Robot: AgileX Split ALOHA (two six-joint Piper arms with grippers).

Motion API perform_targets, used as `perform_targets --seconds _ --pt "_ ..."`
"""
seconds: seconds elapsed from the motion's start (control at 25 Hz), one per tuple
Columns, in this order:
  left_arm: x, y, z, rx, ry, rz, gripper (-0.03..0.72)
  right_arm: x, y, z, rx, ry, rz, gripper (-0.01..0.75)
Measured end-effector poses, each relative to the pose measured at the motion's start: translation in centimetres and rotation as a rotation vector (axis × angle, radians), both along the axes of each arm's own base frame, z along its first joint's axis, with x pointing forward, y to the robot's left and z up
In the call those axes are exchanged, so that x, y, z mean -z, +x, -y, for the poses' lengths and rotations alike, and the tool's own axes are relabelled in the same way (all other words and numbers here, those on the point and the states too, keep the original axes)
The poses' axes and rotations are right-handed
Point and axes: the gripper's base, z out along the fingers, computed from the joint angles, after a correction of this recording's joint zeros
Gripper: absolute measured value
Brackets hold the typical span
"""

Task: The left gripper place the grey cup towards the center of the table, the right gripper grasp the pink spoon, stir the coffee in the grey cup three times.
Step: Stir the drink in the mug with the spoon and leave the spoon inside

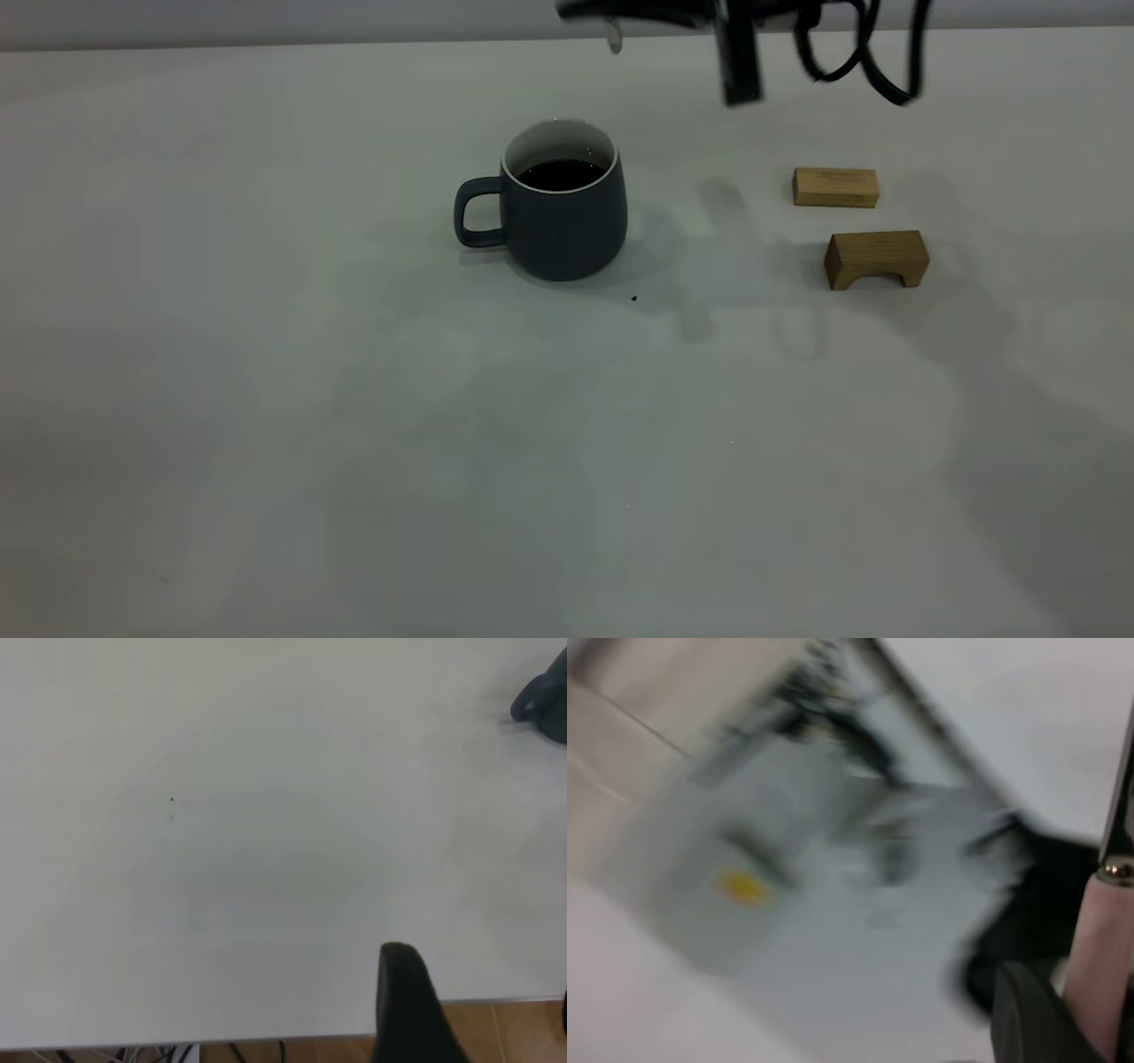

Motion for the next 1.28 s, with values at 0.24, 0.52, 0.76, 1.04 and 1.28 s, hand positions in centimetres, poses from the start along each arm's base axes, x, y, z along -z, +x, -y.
perform_targets --seconds 0.24,0.52,0.76,1.04,1.28 --pt "0.0 0.0 0.0 0.0 0.0 0.0 0.482 -0.2 -0.5 -1.7 0.131 0.124 -0.615 0.134" --pt "0.0 0.0 0.0 0.0 0.0 0.0 0.482 0.0 1.5 -3.3 0.151 0.151 -0.709 0.134" --pt "0.0 0.0 0.0 0.0 0.0 0.0 0.482 4.0 3.4 -3.5 0.183 0.136 -0.726 0.134" --pt "0.0 0.0 0.0 0.0 0.0 0.0 0.482 7.1 4.1 -0.9 0.24 0.097 -0.713 0.134" --pt "0.0 0.0 0.0 0.0 0.0 0.001 0.482 7.0 4.1 -0.8 0.208 0.119 -0.7 0.134"
